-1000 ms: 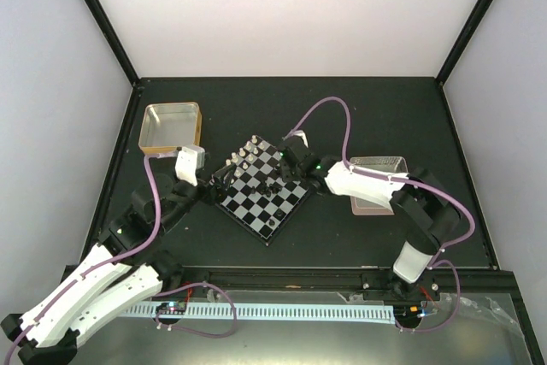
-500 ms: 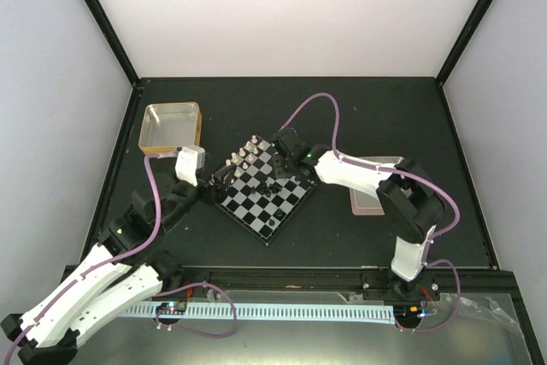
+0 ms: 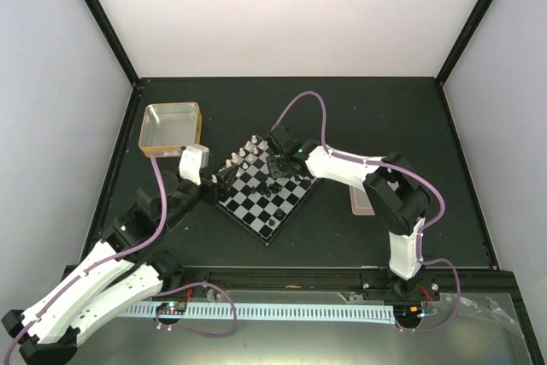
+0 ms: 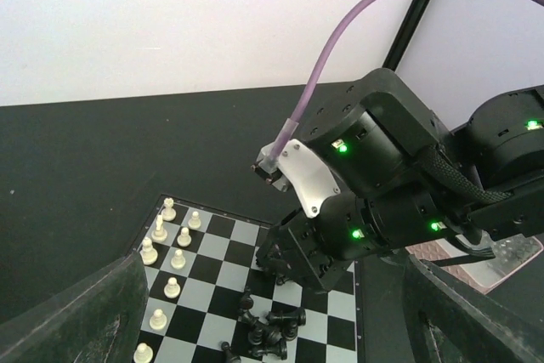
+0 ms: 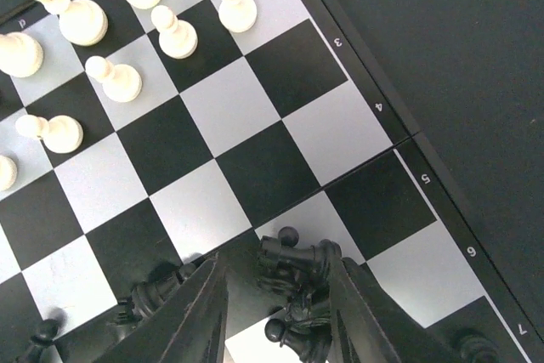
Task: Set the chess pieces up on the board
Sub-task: Pick up the chess piece from the chessboard.
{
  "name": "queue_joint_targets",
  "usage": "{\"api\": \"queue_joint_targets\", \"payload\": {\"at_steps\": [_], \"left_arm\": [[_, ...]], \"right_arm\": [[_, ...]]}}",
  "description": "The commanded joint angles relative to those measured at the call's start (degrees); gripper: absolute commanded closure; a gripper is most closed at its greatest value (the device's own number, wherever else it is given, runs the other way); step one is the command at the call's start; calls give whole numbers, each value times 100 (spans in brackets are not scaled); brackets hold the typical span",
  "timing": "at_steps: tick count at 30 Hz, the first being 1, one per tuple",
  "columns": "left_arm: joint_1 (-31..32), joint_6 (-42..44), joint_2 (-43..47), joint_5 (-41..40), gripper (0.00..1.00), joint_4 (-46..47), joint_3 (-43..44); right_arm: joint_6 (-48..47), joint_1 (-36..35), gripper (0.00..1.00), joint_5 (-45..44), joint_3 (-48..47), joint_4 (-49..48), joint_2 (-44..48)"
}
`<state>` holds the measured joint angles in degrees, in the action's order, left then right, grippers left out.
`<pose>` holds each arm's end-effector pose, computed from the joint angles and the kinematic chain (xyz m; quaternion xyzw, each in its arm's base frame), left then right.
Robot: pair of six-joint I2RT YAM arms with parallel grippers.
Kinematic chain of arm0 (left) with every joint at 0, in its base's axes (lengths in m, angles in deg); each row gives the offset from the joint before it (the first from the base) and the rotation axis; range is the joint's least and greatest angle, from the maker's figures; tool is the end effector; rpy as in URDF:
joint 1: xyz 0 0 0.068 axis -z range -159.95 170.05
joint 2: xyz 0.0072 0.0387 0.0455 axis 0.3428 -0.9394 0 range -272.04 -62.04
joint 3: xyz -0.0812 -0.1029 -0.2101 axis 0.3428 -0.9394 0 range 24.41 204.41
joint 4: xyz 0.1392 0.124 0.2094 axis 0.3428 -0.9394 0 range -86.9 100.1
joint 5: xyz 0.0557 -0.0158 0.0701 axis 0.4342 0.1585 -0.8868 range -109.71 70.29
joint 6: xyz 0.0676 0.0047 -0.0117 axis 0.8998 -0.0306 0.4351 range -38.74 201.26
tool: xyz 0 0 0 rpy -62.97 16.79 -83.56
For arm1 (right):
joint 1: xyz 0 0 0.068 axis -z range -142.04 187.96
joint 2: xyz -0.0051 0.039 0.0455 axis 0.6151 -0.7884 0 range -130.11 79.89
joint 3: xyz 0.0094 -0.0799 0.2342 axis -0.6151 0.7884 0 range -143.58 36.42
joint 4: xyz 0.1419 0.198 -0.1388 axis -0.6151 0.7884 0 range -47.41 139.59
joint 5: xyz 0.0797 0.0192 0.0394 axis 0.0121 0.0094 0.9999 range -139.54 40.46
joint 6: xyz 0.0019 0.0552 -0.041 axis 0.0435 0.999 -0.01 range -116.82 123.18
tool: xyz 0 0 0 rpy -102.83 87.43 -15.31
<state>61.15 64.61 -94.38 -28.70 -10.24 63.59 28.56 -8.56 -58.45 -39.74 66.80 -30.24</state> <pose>0.1567 -0.1253 0.3019 0.1184 0.7754 -0.2441 0.5702 0.2975 0.3013 0.1290 -0.1549 0.9464 0.1000 0.2651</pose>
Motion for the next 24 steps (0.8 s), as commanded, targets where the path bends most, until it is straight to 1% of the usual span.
{"api": "queue_joint_targets", "payload": {"at_steps": [1,3,11,13,20,24], "left_arm": [[-18,-39,-26,-59,16,-65,69],[-19,-57,-34,-65,17,-67,71],[-21,-74,-67,-63,17,-70,63],[-16,-69,-71,-50,16,-67,62],[-21,-83,-68,-6,17,-45,68],[-23,-90,-71,-7,17,-35,68]], "right_arm": [[-510,29,64,-113,-281,257,-154],[-613,66,63,-53,-352,313,-211],[-499,233,52,258,-496,471,-422],[-471,231,51,327,-513,462,-448],[-301,233,51,424,-614,453,-569],[-233,233,53,457,-643,465,-607]]}}
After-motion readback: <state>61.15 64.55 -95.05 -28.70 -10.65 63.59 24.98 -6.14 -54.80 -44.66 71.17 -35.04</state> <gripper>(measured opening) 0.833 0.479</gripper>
